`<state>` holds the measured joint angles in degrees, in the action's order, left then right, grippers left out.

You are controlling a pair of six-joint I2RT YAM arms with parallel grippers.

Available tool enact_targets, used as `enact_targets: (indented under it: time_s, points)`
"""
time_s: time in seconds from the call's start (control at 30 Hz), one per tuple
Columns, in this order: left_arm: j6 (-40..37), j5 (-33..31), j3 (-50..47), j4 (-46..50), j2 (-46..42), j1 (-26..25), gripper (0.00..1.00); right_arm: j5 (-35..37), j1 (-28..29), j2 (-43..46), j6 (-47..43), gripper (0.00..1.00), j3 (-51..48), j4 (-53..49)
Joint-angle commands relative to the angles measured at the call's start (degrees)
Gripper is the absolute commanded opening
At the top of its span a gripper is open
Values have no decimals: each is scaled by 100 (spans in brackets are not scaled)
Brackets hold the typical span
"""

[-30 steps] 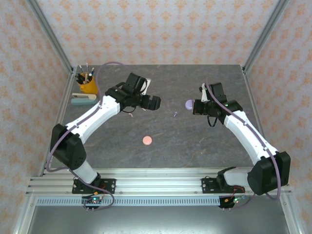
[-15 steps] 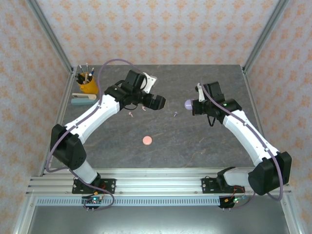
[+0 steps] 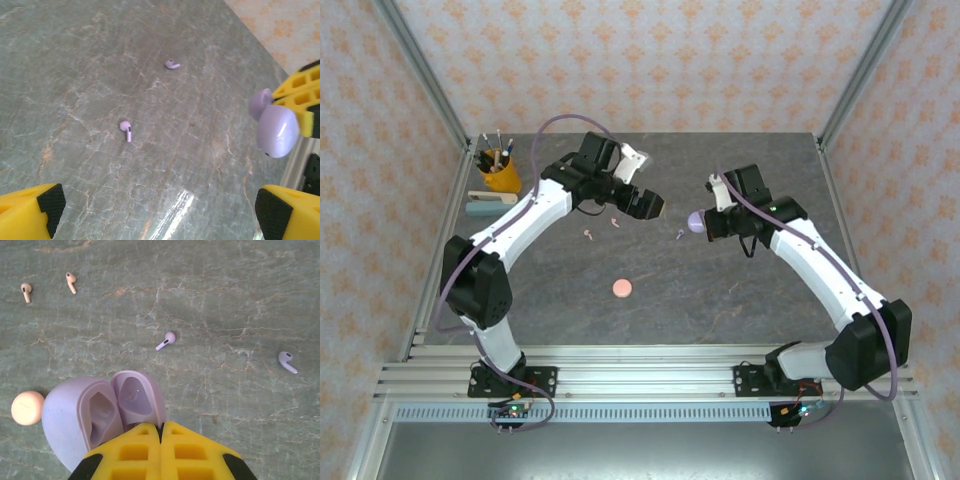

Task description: Insert the wireless bluetooth earbuds into the charging case

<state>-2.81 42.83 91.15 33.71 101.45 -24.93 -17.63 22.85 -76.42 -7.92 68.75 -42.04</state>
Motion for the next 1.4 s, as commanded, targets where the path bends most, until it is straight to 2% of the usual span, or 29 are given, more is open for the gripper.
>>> enact_targets:
  time_s: [0.0, 0.1, 0.37, 0.7, 1.37]
  points:
    - [-539, 746, 260, 590, 128, 27, 100, -241, 29, -39, -247, 0, 239, -206]
    - [-676, 1134, 305, 755, 255, 24, 100, -99, 177, -72, -386, 0, 311, -226]
    - [-1020, 1859, 620, 1364, 723, 25, 93, 1099, 876, -606, -771, 0, 601, -300]
    - [-1573, 2333, 834, 2053, 1112, 25, 88, 1103, 923, -649, -1127, 0, 638, -55]
    - [-2681, 3143, 2232, 3789, 2176, 23, 77, 1271, 1186, -671, -1589, 0, 1058, -167]
